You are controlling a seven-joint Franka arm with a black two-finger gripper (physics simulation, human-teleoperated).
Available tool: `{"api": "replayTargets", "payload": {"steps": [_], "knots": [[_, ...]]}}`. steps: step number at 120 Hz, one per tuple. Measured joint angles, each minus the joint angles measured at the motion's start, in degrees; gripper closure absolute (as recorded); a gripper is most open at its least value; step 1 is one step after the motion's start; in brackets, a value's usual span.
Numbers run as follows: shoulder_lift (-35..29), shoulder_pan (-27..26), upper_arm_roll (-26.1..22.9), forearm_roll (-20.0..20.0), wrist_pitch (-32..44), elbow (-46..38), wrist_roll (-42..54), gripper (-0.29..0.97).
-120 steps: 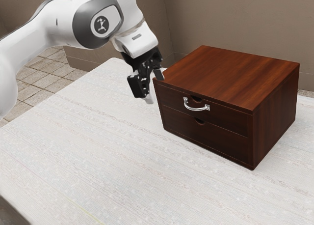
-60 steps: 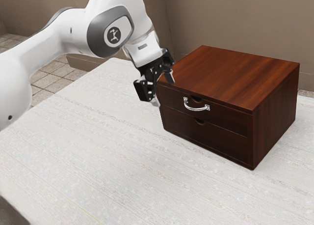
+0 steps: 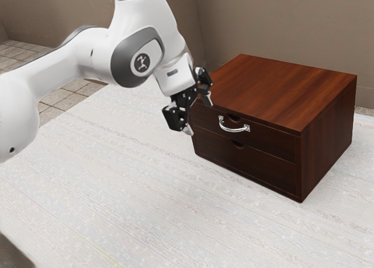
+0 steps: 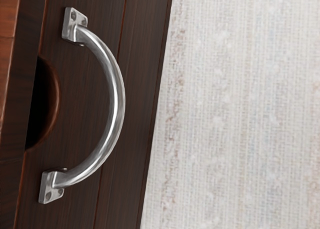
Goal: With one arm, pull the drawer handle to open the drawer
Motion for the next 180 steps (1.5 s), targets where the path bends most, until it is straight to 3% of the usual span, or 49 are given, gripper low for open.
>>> {"api": "replayTargets", "payload": {"steps": [180], "knots": [[-0.5,-1.6,-0.8,-0.5,9.7,-7.4,3.7,0.00]]}}
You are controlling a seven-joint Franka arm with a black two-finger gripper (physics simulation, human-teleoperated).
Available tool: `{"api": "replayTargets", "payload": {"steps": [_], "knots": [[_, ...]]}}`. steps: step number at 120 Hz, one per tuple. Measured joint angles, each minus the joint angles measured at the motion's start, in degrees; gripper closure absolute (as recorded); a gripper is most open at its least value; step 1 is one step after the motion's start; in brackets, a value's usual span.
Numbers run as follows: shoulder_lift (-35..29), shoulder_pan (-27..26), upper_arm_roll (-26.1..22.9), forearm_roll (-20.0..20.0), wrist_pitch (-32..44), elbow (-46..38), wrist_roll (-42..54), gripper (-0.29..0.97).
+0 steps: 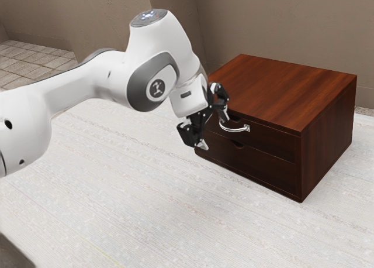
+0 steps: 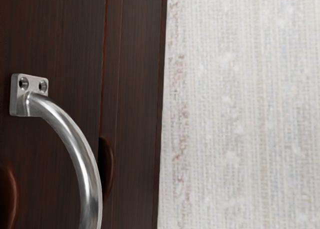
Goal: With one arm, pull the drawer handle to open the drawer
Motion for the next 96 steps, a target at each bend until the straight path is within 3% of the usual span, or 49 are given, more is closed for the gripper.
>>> {"api": "replayTargets", "payload": {"steps": [46,96], "knots": [[0.3,0.0,-0.3,0.0,1.4,-1.2,0.1,0.00],[0.2,0.0,-0.3,0.0,2.2,-1.6,0.1,0.20]]}}
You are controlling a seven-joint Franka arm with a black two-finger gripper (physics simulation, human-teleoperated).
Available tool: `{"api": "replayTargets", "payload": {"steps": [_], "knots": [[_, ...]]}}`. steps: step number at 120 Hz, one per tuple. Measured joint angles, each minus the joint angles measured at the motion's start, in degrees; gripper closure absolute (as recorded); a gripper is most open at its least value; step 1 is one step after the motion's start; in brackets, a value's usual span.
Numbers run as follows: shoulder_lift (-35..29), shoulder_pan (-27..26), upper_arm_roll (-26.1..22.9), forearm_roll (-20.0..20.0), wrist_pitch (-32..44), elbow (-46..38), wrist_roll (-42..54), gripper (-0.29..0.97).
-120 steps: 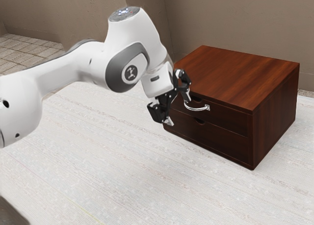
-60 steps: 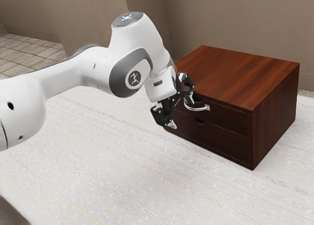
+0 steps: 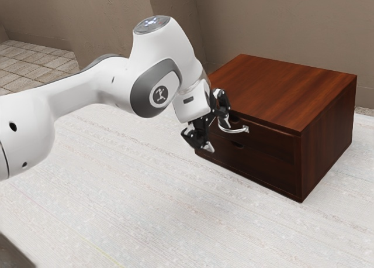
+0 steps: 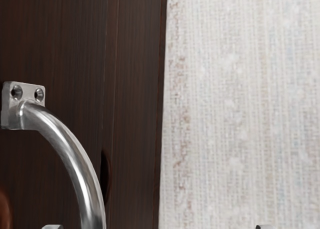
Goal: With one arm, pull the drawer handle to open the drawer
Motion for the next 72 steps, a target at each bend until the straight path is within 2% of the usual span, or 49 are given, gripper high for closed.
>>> {"api": "replayTargets", "payload": {"steps": [33,72], "knots": [[-0.6,-0.1,0.0,0.0,-0.1,0.0,-0.1,0.34],[-1.5,0.0,0.0,0.0,-0.4,-0.9,-0.4,0.39]]}}
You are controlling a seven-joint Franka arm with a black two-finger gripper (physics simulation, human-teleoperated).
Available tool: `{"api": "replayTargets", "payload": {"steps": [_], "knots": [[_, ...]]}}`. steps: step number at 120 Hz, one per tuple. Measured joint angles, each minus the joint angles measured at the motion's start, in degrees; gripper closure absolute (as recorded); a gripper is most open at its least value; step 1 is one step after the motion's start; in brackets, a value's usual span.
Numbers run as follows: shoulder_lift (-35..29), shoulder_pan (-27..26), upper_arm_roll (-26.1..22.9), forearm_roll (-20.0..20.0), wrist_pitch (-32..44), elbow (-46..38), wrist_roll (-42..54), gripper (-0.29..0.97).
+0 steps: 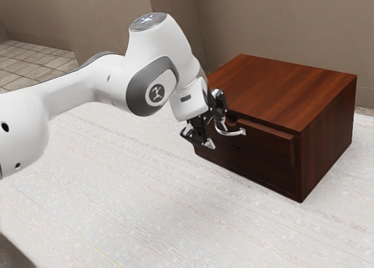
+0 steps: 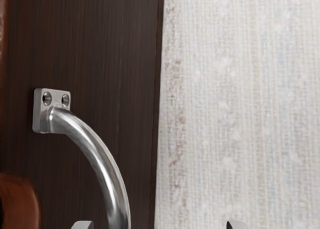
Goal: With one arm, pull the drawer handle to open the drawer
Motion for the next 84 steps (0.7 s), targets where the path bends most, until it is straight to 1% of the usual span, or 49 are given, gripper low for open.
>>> {"api": "replayTargets", "payload": {"steps": [19,60,84], "knots": [[-1.6,0.0,0.0,0.0,-0.1,-1.4,-0.2,0.47],[-4.8,0.1,0.1,0.0,-0.2,-5.3,-0.8,0.47],[-7.4,0.1,0.1,0.0,-0.2,-8.1,-1.3,0.49]]}}
